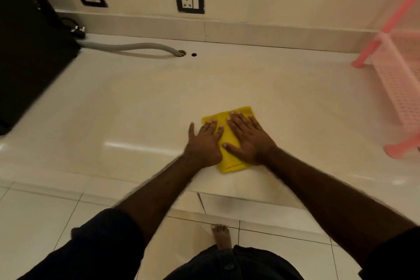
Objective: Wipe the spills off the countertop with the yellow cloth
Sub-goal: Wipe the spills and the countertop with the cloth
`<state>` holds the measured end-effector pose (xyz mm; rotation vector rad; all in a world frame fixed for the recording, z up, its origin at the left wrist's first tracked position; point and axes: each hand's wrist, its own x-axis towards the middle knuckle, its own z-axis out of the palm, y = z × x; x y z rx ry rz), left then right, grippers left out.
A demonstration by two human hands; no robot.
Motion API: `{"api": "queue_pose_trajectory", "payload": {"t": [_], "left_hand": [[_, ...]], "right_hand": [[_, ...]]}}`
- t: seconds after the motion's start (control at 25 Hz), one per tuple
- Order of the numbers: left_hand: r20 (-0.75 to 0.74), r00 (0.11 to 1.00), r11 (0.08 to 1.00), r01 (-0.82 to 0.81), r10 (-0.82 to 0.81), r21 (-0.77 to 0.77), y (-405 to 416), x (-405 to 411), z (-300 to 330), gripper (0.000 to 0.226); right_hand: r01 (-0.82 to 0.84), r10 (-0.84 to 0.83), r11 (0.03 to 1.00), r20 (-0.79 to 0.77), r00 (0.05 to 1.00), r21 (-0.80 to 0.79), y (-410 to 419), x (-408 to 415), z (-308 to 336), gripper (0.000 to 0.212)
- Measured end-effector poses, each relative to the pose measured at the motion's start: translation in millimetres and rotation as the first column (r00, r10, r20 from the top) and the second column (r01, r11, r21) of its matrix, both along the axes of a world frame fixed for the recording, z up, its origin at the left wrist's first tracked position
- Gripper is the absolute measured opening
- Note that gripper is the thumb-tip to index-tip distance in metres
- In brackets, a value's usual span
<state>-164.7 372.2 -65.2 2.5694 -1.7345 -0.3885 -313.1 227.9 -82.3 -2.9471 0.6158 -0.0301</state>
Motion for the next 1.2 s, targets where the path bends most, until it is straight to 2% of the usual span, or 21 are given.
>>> {"api": "queue_pose_trajectory", "payload": {"t": [0.16,0.32,0.48,0.64,0.72,0.8,1.0,1.2], "left_hand": [[-0.042,0.988,0.989,0.151,-0.151,-0.005,-23,-39,0,0.074],[0.031,0.972,0.968,0.233,-0.231,-0.089,-3,-51,-5,0.069],[0.048,0.984,0.978,0.174,-0.169,-0.119,27,-28,-6,0.068],[0.039,0.999,0.989,-0.012,0.018,-0.145,79,16,-4,0.077],[0.049,0.994,0.979,-0.090,0.100,-0.182,111,34,-4,0.086],[0.061,0.986,0.966,-0.136,0.153,-0.220,141,43,-8,0.086],[0.019,0.982,0.966,-0.182,0.189,-0.182,170,26,-15,0.089],[-0.021,0.994,0.986,-0.110,0.109,-0.128,126,-5,-7,0.089]], "right_hand": [[0.210,-0.210,0.978,0.001,0.978,-0.006,13,-63,-8,0.096],[0.296,-0.296,0.955,0.044,0.954,-0.010,37,-85,-14,0.092],[0.234,-0.234,0.972,0.041,0.971,-0.007,55,-53,-8,0.094],[0.097,-0.097,0.994,-0.001,0.995,0.051,86,15,1,0.094],[0.007,-0.006,0.999,-0.022,1.000,0.052,105,47,3,0.090],[-0.068,0.069,0.997,-0.031,0.997,0.039,123,66,2,0.090],[-0.162,0.161,0.987,0.044,0.986,0.010,142,51,-8,0.089],[-0.063,0.064,0.998,0.057,0.996,-0.006,116,4,-8,0.091]]}}
